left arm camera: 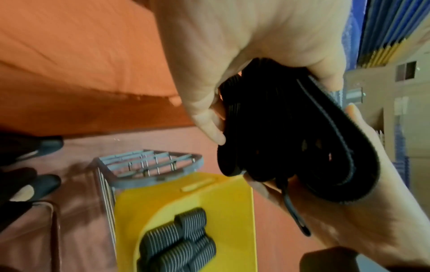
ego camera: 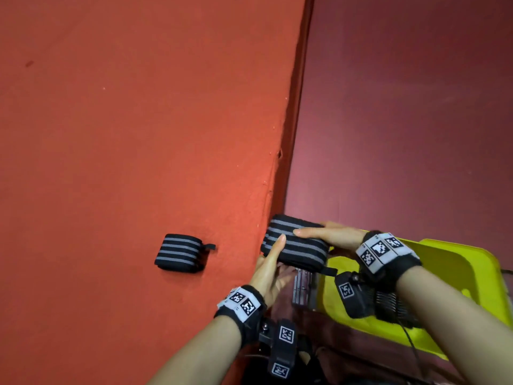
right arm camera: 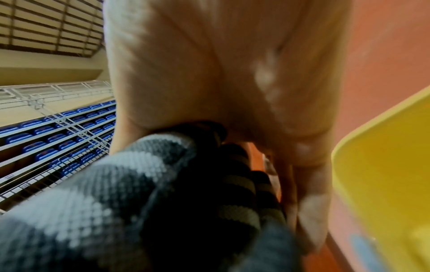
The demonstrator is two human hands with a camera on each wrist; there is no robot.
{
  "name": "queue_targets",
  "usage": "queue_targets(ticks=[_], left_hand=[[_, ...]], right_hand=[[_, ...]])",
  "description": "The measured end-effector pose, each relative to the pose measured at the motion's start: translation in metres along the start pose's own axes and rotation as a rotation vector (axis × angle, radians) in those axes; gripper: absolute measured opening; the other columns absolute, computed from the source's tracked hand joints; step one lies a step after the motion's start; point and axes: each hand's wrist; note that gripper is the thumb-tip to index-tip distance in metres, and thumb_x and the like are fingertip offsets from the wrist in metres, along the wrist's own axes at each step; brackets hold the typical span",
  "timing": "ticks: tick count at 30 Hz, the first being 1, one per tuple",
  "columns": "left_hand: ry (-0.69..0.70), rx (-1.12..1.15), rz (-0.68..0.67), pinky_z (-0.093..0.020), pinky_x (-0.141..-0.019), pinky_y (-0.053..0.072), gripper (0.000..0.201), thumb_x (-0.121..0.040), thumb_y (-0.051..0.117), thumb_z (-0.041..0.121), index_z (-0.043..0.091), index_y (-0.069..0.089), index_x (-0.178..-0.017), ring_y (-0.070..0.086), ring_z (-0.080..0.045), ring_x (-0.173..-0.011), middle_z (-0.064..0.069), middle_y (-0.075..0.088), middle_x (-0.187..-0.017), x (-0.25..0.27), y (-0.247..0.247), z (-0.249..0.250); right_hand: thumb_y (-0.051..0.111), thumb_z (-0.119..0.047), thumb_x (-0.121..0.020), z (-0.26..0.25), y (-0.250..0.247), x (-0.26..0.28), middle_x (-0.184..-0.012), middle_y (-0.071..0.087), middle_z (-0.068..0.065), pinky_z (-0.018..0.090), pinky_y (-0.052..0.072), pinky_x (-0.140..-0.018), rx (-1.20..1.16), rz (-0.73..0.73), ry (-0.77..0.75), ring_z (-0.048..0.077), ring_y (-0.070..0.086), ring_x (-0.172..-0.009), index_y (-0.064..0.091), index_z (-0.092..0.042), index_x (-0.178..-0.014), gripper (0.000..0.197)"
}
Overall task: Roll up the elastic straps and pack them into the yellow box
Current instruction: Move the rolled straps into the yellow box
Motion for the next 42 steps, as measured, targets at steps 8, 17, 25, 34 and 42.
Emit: queue_targets(ticks=[8, 17, 25, 34, 42], left_hand=[[-0.204, 0.026, -0.065, -0.029, -0.065, 0.057, 0.076, -0.068, 0.082, 0.044, 0.015, 0.05, -0.131, 0.065, -0.023, -0.107, -0.01, 0.066, -0.121, -0.014, 0.106, -0.077], [-0.313, 0.222, 0.133, -0.039, -0.1, 0.047, 0.067, -0.077, 0.073, 0.048, 0.012, 0.052, -0.13, 0.053, -0.03, -0.12, -0.017, 0.057, -0.127, -0.06, 0.145, -0.137], [-0.281, 0.246, 0.219, -0.046, -0.097, 0.046, 0.038, -0.083, 0.064, 0.031, 0.011, 0.059, -0.115, 0.057, -0.031, -0.102, -0.017, 0.061, -0.115, -0.107, 0.136, -0.134], [-0.317, 0.37, 0.309, -0.046, -0.084, 0.05, 0.061, -0.056, 0.061, 0.023, 0.005, 0.06, -0.114, 0.06, -0.039, -0.101, -0.02, 0.063, -0.111, -0.14, 0.136, -0.142], [-0.326, 0.502, 0.375, -0.045, -0.078, 0.048, 0.043, -0.071, 0.05, 0.018, 0.003, 0.061, -0.111, 0.059, -0.038, -0.097, -0.02, 0.063, -0.107, -0.16, 0.136, -0.142]], right_hand=[[0.085, -0.05, -0.058, 0.087, -0.099, 0.066, -0.113, 0.069, 0.019, 0.049, 0.051, -0.095, -0.169, 0.139, 0.055, 0.032, 0.067, -0.103, 0.057, -0.008, -0.12, 0.08], [0.079, -0.037, -0.059, 0.172, -0.101, 0.032, -0.111, 0.068, 0.011, 0.036, 0.047, -0.078, -0.583, 0.235, 0.117, 0.025, 0.062, -0.1, 0.063, -0.02, -0.114, 0.06], [0.062, -0.019, -0.054, 0.184, -0.081, -0.023, -0.099, 0.064, 0.013, 0.037, 0.046, -0.075, -0.824, 0.306, 0.095, 0.028, 0.059, -0.091, 0.058, -0.017, -0.111, 0.057], [0.066, -0.013, -0.022, 0.212, -0.081, -0.101, -0.122, 0.054, 0.024, 0.038, 0.05, -0.078, -0.791, 0.424, 0.069, 0.038, 0.055, -0.114, 0.043, -0.009, -0.139, 0.12], [0.069, -0.011, -0.034, 0.236, -0.08, -0.124, -0.117, 0.059, 0.026, 0.052, 0.055, -0.082, -0.892, 0.42, 0.107, 0.041, 0.062, -0.101, 0.044, -0.008, -0.135, 0.104]])
Point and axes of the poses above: each hand's wrist, its own x-axis away from the middle knuckle, its own y-axis out of the palm, z = x × y
